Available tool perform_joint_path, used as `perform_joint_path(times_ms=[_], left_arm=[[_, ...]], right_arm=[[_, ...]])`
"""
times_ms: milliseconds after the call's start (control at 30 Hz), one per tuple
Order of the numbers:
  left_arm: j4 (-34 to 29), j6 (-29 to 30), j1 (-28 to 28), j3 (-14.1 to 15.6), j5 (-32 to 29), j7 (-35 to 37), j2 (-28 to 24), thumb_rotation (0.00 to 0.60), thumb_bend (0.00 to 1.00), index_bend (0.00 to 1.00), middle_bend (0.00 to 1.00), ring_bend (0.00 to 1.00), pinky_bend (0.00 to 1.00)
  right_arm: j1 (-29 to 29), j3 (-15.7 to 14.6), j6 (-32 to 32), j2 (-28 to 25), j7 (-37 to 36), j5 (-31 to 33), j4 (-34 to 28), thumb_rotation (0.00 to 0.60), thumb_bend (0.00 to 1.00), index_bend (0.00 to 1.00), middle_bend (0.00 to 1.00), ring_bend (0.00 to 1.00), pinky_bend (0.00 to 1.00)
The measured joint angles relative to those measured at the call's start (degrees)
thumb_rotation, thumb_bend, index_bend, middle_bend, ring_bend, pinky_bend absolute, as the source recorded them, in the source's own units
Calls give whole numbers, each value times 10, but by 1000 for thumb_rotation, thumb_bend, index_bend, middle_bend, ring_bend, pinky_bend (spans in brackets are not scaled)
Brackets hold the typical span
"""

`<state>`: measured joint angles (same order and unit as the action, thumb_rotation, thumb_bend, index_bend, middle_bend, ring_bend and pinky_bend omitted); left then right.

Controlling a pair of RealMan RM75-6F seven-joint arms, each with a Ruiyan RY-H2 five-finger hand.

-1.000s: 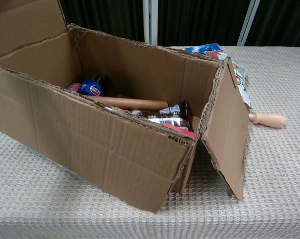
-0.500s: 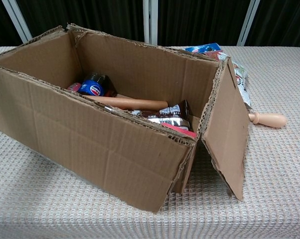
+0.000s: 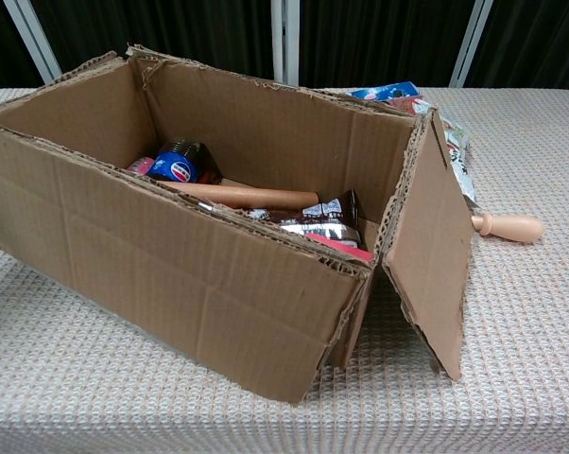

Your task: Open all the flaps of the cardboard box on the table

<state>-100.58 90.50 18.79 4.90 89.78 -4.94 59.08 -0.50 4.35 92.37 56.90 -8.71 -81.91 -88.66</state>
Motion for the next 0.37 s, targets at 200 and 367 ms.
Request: perform_joint_path(times_ms=[200,367], left_arm=[[98,55,-97,63,60,102,-10,423,0,0,9,51,151],[132,67,-122,65,69,128,-11,424,0,0,10,50,151]], right_arm=[[24,-21,8,49,-10,-12,48,600,442,0,0,0,0],[27,-22,18,71,-19,-32,62,600,332,0,0,0,0]])
